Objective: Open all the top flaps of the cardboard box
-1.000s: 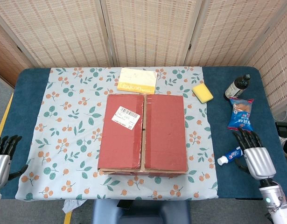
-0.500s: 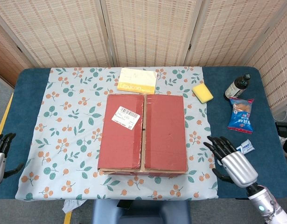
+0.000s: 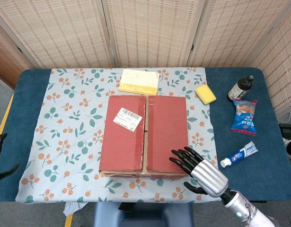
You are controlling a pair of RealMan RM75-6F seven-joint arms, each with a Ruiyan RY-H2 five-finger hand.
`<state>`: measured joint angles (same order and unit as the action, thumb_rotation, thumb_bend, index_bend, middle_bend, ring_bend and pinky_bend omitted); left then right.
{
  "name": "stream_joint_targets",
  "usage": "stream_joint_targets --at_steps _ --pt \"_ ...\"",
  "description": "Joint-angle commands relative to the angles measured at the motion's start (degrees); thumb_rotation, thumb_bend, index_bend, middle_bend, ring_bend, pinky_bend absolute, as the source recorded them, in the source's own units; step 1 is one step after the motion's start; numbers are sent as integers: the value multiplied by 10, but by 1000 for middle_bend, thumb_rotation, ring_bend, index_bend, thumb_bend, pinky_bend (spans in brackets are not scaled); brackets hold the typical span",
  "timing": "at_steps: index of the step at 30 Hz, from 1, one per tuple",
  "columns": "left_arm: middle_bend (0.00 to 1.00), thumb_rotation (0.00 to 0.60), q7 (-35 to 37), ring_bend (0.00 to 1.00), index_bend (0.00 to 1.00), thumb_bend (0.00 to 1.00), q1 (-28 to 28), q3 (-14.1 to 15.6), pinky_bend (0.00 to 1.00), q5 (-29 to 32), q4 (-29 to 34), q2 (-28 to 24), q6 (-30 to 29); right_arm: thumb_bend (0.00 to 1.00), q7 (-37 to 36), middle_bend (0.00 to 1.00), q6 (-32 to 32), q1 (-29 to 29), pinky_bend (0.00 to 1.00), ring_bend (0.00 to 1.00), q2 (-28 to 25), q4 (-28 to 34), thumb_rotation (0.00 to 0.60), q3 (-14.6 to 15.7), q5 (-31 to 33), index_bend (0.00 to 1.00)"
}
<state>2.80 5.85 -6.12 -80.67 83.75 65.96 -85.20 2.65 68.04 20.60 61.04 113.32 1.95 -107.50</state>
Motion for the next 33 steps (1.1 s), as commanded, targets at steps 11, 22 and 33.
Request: stream_joint_targets --at_steps 11,22,33 --pt "150 600 10 122 0 255 -9 -8 0 3 -11 7 -22 393 47 0 -45 45 0 0 69 -8 600 -26 27 0" --pt "150 600 18 122 0 254 -10 -7 0 0 5 0 -19 393 103 0 -40 59 0 0 133 -30 600 -48 50 0" --pt "149 600 50 127 0 254 -13 -11 0 11 1 -6 -12 393 126 0 -39 83 0 0 180 -70 600 -70 72 0"
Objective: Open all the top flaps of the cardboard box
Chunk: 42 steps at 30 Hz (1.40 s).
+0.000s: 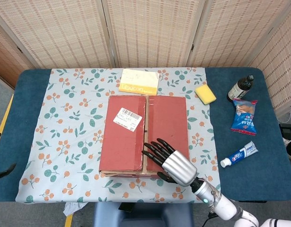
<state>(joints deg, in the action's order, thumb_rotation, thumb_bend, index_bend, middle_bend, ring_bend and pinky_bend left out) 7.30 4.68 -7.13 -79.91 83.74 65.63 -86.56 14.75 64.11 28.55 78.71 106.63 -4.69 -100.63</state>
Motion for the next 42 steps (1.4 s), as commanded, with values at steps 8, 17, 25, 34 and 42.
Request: stream_joint_targets --at_steps 8,17,25,34,42 --pt "149 600 -5 126 0 253 -4 3 0 6 13 -8 6 393 31 0 9 16 0 0 26 -10 600 -18 12 0" --pt "149 600 12 126 0 253 -7 4 0 8 21 -19 14 393 50 0 36 21 0 0 29 -14 600 -28 7 0" --pt "149 600 58 121 0 254 -14 6 0 1 20 -33 10 392 42 0 105 -2 0 0 3 -8 600 -20 -33 0" --pt "149 600 89 121 0 254 -21 4 0 -1 18 -42 2 393 39 0 311 -110 0 0 -31 -68 600 29 -134 0" --pt "149 600 62 119 0 254 -20 3 0 8 28 -41 7 393 -15 0 550 -235 0 0 16 -265 600 34 -141 0"
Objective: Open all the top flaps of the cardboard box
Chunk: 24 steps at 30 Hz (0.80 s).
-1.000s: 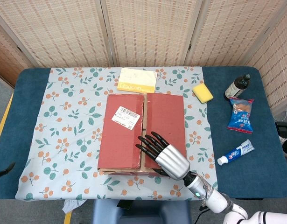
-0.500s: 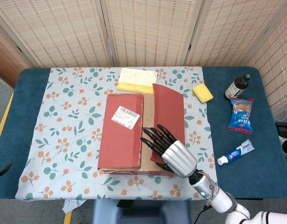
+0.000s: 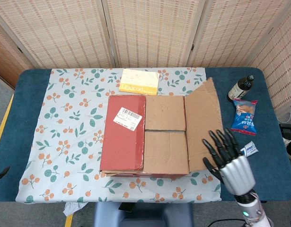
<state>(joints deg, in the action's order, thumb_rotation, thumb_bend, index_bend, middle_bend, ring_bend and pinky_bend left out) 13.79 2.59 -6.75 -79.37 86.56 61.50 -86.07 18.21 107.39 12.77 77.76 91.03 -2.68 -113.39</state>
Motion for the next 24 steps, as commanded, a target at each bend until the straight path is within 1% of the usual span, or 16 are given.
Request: stream_joint_targets --at_steps 1,4,6,9,10,11,15,17,19,21,24 --pt "149 600 -6 119 0 254 1 -1 0 4 -1 1 3 393 -64 0 135 -89 0 0 30 -126 600 18 -10 0" --pt "149 600 -24 119 0 254 3 0 0 2 1 4 3 393 -108 0 163 -123 0 0 32 -166 600 33 16 0" --pt "149 600 -36 119 0 254 4 5 0 -9 8 5 -1 393 -134 0 165 -138 0 0 27 -180 600 38 36 0" --pt "149 600 -43 118 0 254 4 11 0 -23 17 4 -4 393 -149 0 160 -142 0 0 21 -182 600 37 49 0" --pt "149 600 -46 118 0 254 5 15 0 -35 24 4 -6 393 -155 0 154 -143 0 0 17 -180 600 36 56 0" --pt "149 600 -51 118 0 254 9 30 0 -73 38 3 -9 393 -158 0 133 -141 0 0 7 -171 600 32 74 0" --pt "149 600 -52 114 0 254 18 51 0 -125 58 0 -7 393 -152 0 74 -131 0 0 -17 -138 600 24 106 0" --pt "148 600 -36 103 0 254 31 61 0 -144 75 -12 11 392 -157 0 56 -125 0 0 -22 -130 600 20 115 0" --pt "146 600 -22 93 0 253 51 66 0 -165 104 -38 35 393 -172 0 48 -121 0 0 -23 -129 600 11 124 0" --pt "141 600 -13 82 0 253 72 64 0 -178 137 -64 56 393 -180 0 40 -118 0 0 -25 -132 600 6 131 0" --pt "134 600 -21 69 0 253 101 56 0 -180 177 -88 90 393 -196 0 31 -118 0 0 -30 -127 600 1 139 0"
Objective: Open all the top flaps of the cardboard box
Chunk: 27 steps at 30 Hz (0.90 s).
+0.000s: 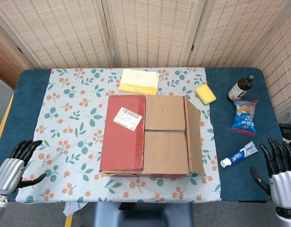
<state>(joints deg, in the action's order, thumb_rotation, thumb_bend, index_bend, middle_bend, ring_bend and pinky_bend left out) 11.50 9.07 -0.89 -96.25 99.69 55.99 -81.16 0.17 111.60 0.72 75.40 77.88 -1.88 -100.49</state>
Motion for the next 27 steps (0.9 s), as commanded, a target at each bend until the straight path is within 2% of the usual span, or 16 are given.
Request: stream_joint_targets --at_steps 1,7,11,15,19,23,27 --pt "133 600 -4 68 0 253 45 -6 0 -8 56 -35 51 393 -19 0 -13 2 0 0 -9 8 600 -7 12 0" --pt "133 600 -99 58 0 254 83 -30 0 12 112 -11 91 393 -43 0 1 -5 0 0 -19 14 600 -17 14 0" --pt "119 600 -172 53 0 253 115 -40 0 45 148 12 143 393 -70 0 34 -4 0 0 -6 -4 600 -33 1 0" --pt "104 600 -237 47 0 253 149 -65 0 99 179 37 177 393 -76 0 26 -5 0 0 -3 -12 600 -32 3 0" --pt "100 600 -266 44 0 254 164 -88 0 150 205 66 169 393 -77 0 13 -1 0 0 -7 -12 600 -34 5 0" --pt "99 600 -303 37 0 253 175 -99 0 181 218 102 154 393 -73 0 -7 3 0 0 -10 -9 600 -32 12 0" --pt "90 600 -331 22 0 365 191 -96 0 197 226 115 166 393 -75 0 -10 3 0 0 -11 -7 600 -38 18 0"
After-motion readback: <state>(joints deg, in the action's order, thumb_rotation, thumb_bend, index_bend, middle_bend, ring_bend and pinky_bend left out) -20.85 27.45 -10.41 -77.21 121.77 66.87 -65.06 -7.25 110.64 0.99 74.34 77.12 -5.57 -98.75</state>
